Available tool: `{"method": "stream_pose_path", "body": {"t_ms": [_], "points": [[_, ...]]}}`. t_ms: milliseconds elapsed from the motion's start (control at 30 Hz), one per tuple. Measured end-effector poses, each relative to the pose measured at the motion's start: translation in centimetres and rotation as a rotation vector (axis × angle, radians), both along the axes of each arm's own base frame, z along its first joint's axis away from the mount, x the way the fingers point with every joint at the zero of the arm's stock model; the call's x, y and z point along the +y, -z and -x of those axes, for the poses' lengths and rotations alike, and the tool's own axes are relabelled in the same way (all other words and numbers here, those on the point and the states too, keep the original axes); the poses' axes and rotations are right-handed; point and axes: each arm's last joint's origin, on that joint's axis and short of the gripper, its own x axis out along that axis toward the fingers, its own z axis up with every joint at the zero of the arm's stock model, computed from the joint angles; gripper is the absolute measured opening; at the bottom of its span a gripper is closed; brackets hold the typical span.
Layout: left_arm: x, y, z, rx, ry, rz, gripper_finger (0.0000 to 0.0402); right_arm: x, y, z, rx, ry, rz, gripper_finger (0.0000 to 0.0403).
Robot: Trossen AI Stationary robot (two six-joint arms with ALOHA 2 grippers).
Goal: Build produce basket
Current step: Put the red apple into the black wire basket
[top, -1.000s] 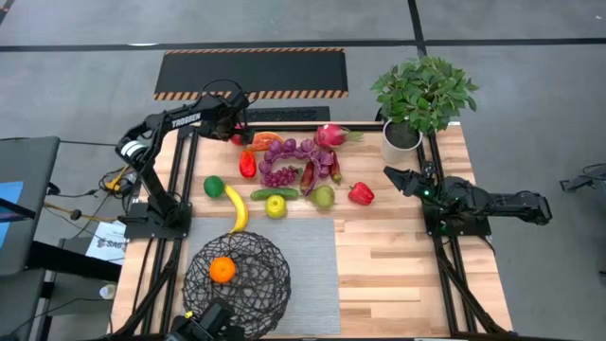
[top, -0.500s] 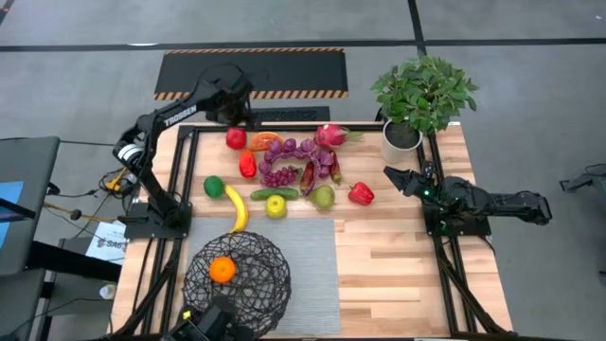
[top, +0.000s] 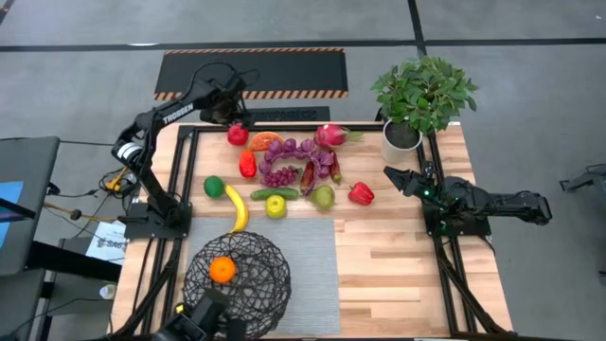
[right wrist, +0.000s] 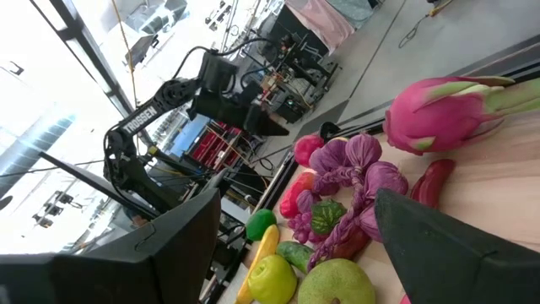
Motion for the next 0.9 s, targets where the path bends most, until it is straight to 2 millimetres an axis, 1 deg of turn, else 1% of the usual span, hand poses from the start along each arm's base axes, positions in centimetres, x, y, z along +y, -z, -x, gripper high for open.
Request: {"method": "stream_pose_path", "body": {"t_ms": [133, 300, 367, 533, 667, 733, 900], "points": [[0.3, 0.0, -0.4, -0.021, -0.002, -0.047, 0.0378, 0.0, 0.0, 0.0, 0.000, 0.000, 0.000, 0.0333], [0.6, 0.0, -0.2, -0.018, -0.022, -0.066, 0.0378, 0.0, 0.0, 0.0, 0.000, 0.000, 0.000, 0.0333], [0.8, 0.4, -0.4, -0.002, -0.018, -0.056, 0.0378, 0.0, 0.0, 0.0, 0.000, 0.000, 0.000, 0.0333], [1.1, 3.1, -1.6, 0.037, 0.020, 0.026, 0.0378, 0.0, 0.0, 0.0, 0.000, 0.000, 0.000, 0.0333], [1.5, 4.7, -2.0, 0.095, 0.006, 0.036, 0.0378, 0.0, 0.0, 0.0, 0.000, 0.000, 0.000, 0.0333], [1.5, 5.1, -1.9, 0.123, 0.002, 0.058, 0.0378, 0.0, 0.0, 0.0, -0.001, 0.000, 0.000, 0.0333], [1.5, 4.9, -2.0, 0.119, 0.005, 0.055, 0.0378, 0.0, 0.0, 0.0, 0.000, -0.001, 0.000, 0.0333]]}}
